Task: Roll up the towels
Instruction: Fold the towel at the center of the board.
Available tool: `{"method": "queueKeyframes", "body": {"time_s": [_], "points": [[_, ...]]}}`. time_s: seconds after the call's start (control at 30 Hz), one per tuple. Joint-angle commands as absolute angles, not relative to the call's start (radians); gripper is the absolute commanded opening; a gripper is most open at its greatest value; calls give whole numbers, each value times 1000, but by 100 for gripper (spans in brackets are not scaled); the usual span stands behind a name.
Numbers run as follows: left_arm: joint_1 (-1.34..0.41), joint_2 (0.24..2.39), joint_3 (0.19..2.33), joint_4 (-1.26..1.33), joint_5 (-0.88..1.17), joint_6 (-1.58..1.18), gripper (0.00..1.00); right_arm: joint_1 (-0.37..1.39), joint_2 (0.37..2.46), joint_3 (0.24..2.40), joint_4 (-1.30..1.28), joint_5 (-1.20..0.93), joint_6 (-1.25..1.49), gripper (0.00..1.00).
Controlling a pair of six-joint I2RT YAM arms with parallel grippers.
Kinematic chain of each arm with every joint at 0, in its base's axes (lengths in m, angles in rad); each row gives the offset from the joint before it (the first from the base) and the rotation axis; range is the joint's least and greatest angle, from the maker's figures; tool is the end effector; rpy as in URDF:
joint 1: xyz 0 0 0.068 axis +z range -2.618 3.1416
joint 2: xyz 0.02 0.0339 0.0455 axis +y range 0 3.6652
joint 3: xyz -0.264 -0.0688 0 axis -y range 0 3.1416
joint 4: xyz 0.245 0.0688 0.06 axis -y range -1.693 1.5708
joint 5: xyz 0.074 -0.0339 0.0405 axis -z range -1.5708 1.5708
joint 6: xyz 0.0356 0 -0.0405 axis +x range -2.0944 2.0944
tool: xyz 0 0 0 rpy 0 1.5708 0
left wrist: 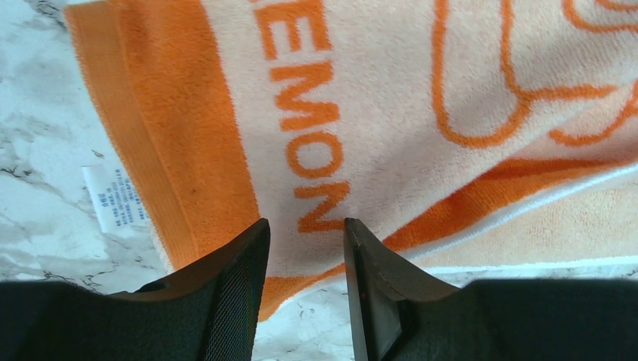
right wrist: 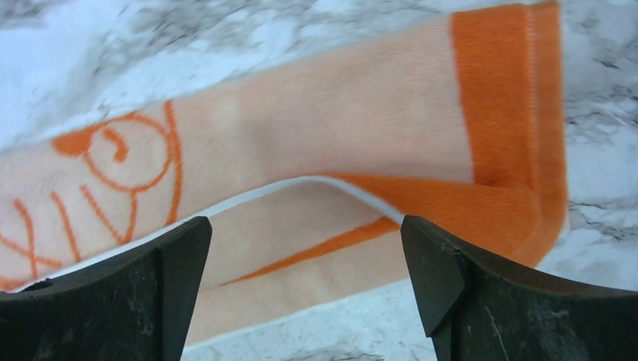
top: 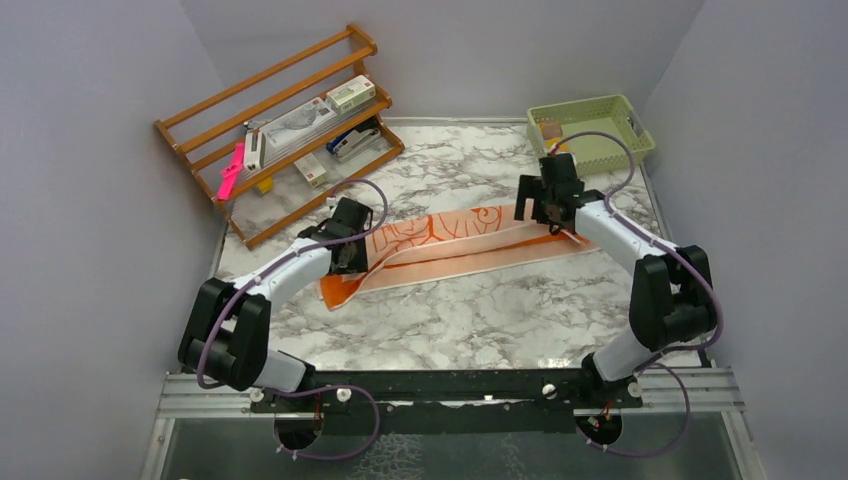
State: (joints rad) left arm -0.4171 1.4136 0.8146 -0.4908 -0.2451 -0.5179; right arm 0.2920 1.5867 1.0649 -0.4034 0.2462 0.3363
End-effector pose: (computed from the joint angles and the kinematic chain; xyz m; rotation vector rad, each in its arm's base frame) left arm 0.2458 -0.0995 0.1894 -0.2098 2.5977 -0.0015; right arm 0.3203 0.0872 0.2207 0.1560 2.4523 -0.0351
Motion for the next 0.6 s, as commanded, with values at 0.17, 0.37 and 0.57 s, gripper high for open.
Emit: {"method": "queueKeyframes", "body": {"time_s": [0.17,0.37,0.57], "points": [[-242,1430,827,-420,-23,-493,44,3,1550,986,-386,-157,722,100],[-227,1448,854,-412,9,-475,44,-28,1421,778,-202,-328,1163,96],[-208,1436,825,-396,32,-466,44,-32,1341,652,-125,-330,1506,91]]}}
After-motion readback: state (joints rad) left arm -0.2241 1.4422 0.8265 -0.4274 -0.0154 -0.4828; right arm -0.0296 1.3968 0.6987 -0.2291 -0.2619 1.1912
